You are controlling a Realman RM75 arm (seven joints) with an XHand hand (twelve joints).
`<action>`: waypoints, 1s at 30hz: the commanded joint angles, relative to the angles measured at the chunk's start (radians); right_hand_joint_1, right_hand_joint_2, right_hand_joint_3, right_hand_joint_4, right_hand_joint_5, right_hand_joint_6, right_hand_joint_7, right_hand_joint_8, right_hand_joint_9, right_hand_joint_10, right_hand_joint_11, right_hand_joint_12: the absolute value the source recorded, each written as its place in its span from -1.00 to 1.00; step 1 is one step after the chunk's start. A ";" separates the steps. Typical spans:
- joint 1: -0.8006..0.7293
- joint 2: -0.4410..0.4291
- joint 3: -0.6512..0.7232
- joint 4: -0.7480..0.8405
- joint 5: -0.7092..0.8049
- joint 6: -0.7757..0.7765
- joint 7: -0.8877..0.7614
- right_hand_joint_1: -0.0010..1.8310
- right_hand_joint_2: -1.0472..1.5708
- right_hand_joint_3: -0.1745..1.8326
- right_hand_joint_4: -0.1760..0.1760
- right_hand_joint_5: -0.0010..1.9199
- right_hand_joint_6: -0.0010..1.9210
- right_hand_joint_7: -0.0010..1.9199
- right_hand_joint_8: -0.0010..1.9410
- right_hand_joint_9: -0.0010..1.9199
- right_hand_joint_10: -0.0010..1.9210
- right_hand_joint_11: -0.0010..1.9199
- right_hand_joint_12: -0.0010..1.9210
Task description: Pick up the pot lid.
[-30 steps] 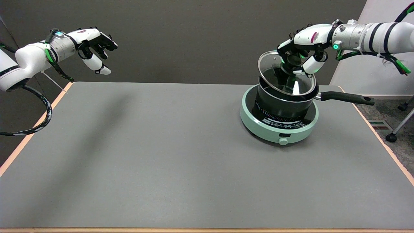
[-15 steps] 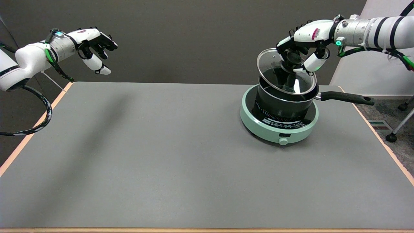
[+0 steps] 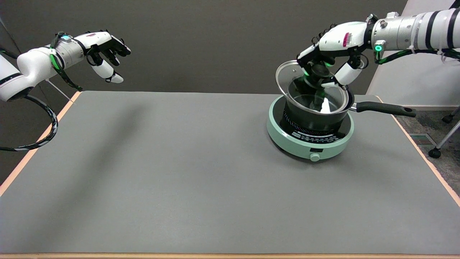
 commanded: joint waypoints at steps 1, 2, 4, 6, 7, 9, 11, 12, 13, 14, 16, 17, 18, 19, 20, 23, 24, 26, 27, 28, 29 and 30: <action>-0.431 0.022 0.506 0.199 0.115 -0.255 0.079 0.46 0.44 0.01 1.00 -0.54 0.75 -0.19 0.66 -0.23 0.86 -0.43 0.86; -0.480 0.020 0.554 0.210 0.118 -0.258 0.089 0.46 0.44 0.01 1.00 -0.54 0.75 -0.19 0.66 -0.23 0.86 -0.43 0.86; -0.581 0.016 0.661 0.236 0.125 -0.264 0.094 0.46 0.45 0.00 1.00 -0.55 0.74 -0.20 0.66 -0.24 0.87 -0.46 0.88; -0.674 0.010 0.742 0.267 0.127 -0.266 0.111 0.45 0.48 -0.06 1.00 -0.57 0.72 -0.23 0.68 -0.26 0.90 -0.59 0.96; -0.725 0.008 0.801 0.290 0.124 -0.267 0.126 0.45 0.48 -0.06 1.00 -0.57 0.72 -0.23 0.68 -0.27 0.90 -0.59 0.96; -0.788 0.001 0.870 0.322 0.121 -0.267 0.144 0.45 0.48 -0.06 1.00 -0.58 0.72 -0.23 0.68 -0.27 0.90 -0.60 0.96; -0.812 -0.003 0.887 0.330 0.146 -0.267 0.167 0.45 0.49 -0.07 1.00 -0.58 0.71 -0.24 0.69 -0.27 0.91 -0.61 0.96; -0.814 -0.004 0.881 0.330 0.154 -0.267 0.179 0.45 0.49 -0.07 1.00 -0.58 0.71 -0.24 0.69 -0.27 0.91 -0.61 0.96; -0.815 -0.004 0.872 0.331 0.167 -0.268 0.193 0.45 0.49 -0.08 1.00 -0.58 0.71 -0.24 0.69 -0.28 0.91 -0.62 0.96; -0.815 -0.005 0.863 0.332 0.180 -0.271 0.202 0.44 0.49 -0.08 1.00 -0.58 0.71 -0.24 0.69 -0.28 0.91 -0.62 0.96; -0.816 -0.006 0.851 0.332 0.195 -0.273 0.223 0.44 0.50 -0.09 1.00 -0.59 0.70 -0.25 0.69 -0.29 0.92 -0.63 0.97; -0.816 -0.006 0.846 0.333 0.194 -0.278 0.240 0.44 0.50 -0.09 1.00 -0.59 0.70 -0.25 0.70 -0.29 0.93 -0.64 0.97; -0.816 -0.006 0.841 0.334 0.189 -0.282 0.254 0.44 0.50 -0.09 1.00 -0.59 0.69 -0.25 0.70 -0.29 0.93 -0.66 0.97; -0.815 -0.006 0.831 0.335 0.181 -0.286 0.269 0.44 0.51 -0.10 1.00 -0.59 0.68 -0.25 0.70 -0.30 0.94 -0.67 0.98; -0.815 -0.006 0.820 0.336 0.171 -0.287 0.279 0.43 0.52 -0.11 1.00 -0.60 0.67 -0.26 0.71 -0.31 0.95 -0.69 0.98; -0.815 -0.007 0.761 0.340 0.126 -0.280 0.314 0.42 0.54 -0.14 1.00 -0.61 0.66 -0.30 0.74 -0.36 0.99 -0.78 0.98; -0.815 -0.008 0.737 0.343 0.104 -0.276 0.327 0.42 0.55 -0.14 1.00 -0.61 0.65 -0.30 0.74 -0.36 0.99 -0.78 0.98; -0.815 -0.009 0.707 0.345 0.086 -0.274 0.347 0.42 0.56 -0.17 0.95 -0.61 0.65 -0.31 0.75 -0.39 0.99 -0.82 0.98; -0.815 -0.009 0.688 0.345 0.080 -0.274 0.354 0.56 0.54 -0.13 0.88 -0.62 0.66 -0.31 0.73 -0.40 0.99 -0.85 0.98; -0.815 -0.010 0.671 0.345 0.075 -0.273 0.356 0.60 0.57 -0.21 0.94 -0.64 0.65 -0.32 0.70 -0.42 0.96 -0.89 0.98; -0.815 -0.011 0.657 0.345 0.069 -0.271 0.360 0.60 0.57 -0.21 0.90 -0.64 0.65 -0.34 0.72 -0.44 0.98 -0.92 0.98; -0.815 -0.011 0.637 0.345 0.056 -0.266 0.366 0.60 0.57 -0.20 0.77 -0.64 0.65 -0.35 0.73 -0.45 1.00 -0.95 0.98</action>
